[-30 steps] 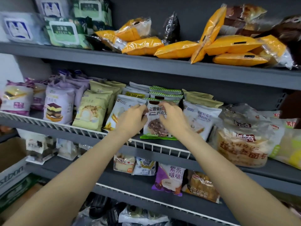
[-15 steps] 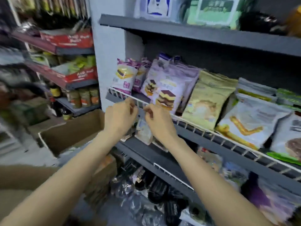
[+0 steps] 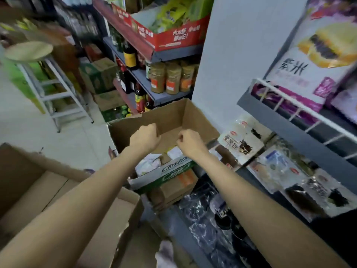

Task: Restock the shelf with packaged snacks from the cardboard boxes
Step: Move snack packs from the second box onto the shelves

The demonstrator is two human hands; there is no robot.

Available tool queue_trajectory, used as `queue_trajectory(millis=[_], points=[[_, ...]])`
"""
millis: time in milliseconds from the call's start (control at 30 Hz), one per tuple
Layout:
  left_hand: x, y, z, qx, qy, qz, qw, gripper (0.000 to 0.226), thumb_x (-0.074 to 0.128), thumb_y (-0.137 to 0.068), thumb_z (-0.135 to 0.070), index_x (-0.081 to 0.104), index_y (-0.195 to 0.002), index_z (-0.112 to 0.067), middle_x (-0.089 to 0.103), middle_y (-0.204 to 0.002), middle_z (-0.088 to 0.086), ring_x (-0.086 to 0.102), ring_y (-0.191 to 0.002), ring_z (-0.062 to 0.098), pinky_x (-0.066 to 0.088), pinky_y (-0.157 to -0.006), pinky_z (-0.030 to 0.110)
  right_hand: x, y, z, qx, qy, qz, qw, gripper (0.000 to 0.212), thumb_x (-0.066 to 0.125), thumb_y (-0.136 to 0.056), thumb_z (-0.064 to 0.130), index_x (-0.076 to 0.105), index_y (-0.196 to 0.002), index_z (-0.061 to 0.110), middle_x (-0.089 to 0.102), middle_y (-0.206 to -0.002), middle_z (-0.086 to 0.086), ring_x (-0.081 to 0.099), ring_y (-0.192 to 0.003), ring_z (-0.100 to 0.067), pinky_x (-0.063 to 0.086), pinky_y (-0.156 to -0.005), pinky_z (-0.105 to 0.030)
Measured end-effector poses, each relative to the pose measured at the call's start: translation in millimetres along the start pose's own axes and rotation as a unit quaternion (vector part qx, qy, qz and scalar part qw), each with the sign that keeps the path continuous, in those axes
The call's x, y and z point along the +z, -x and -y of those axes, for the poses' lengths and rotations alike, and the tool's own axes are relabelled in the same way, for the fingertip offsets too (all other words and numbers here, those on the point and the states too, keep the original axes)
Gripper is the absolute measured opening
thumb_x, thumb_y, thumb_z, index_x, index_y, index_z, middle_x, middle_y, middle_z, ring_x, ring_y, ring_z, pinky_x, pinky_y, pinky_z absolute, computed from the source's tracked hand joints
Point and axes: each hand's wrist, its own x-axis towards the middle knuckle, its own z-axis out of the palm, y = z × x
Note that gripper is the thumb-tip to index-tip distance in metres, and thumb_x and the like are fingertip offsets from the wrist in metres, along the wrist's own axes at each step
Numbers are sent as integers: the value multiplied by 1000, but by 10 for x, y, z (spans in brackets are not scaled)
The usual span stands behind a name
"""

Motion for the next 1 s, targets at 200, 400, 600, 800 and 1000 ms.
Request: queue_trajectory(millis=[200,400,600,800,1000], points=[[715,-897,550,-30,-50,176,983,21,43,-92,-13,58,-102,-3,62,-113,17,58,-92,31,48,-77,37,844,-1219,-387,67,48,149,985,37,49,-92,9,36,-58,7,42,-61,-7,39,-54,-19,29,-46,-26],[1379,-1370,1045,-46,-91,272,957,33,39,-98,-16,51,-128,-9,51,-133,13,51,-119,29,44,-91,34,1576,-1909,-821,83,141,254,953,50,55,-91,21,42,-137,6,40,-142,-17,42,-127,-34,40,-101,-36],[1778,-1587,1387,-151,-55,235,959,54,49,-91,-32,34,-141,-18,28,-146,13,26,-137,32,29,-111,46,1927,-2343,-980,25,241,343,907,64,51,-93,17,21,-150,14,20,-156,-9,31,-138,-32,38,-106,-43],[1914,-1708,1499,-124,-13,329,936,55,72,-67,-61,56,-110,-31,36,-137,15,23,-134,34,28,-111,46,2068,-2469,-974,-8,296,344,891,60,52,-91,3,27,-145,9,13,-154,-18,32,-135,-38,38,-101,-40],[1939,-1779,1521,-166,-29,300,939,53,67,-78,-50,58,-126,-29,38,-145,8,28,-137,31,25,-112,52,2022,-2457,-926,-40,331,279,901,32,42,-98,7,49,-129,-1,47,-137,-19,48,-125,-32,40,-98,-36]])
